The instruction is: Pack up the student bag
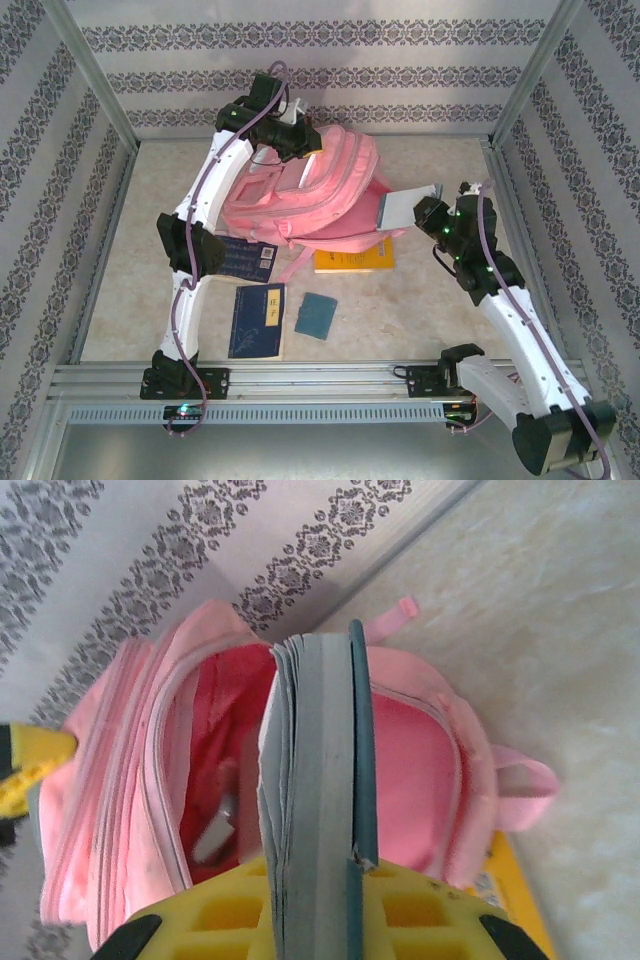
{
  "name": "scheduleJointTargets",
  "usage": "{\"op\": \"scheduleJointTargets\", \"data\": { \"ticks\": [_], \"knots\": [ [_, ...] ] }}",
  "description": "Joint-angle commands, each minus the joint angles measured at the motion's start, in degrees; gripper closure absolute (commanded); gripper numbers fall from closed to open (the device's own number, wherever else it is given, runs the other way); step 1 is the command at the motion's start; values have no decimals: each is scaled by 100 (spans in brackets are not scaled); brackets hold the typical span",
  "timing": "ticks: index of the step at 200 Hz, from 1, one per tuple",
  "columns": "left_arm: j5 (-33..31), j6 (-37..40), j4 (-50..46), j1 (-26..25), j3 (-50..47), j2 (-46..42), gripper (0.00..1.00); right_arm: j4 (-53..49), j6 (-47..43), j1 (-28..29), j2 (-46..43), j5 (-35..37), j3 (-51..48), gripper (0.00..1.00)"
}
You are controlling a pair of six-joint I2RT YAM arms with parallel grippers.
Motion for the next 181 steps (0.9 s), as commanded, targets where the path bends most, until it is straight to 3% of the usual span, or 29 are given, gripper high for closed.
{"op": "scheduleJointTargets", "data": {
  "ticks": [1,26,70,132,181],
  "knots": [
    [744,-162,442,88,372,-245,100,1685,861,-54,281,-220,-284,100],
    [910,-271,463,105,587,-175,100,2489,1137,-64,732,-296,-382,100],
    [1133,-379,566,174,649,-210,100,2801,1317,112,1473,-579,-74,100],
    [1378,-740,1019,232,654,-162,100,3951,1667,1112,2770,279,267,100],
    [1502,-957,1331,263,706,-123,100,5411,2127,1484,4635,543,794,100]
  ]
}}
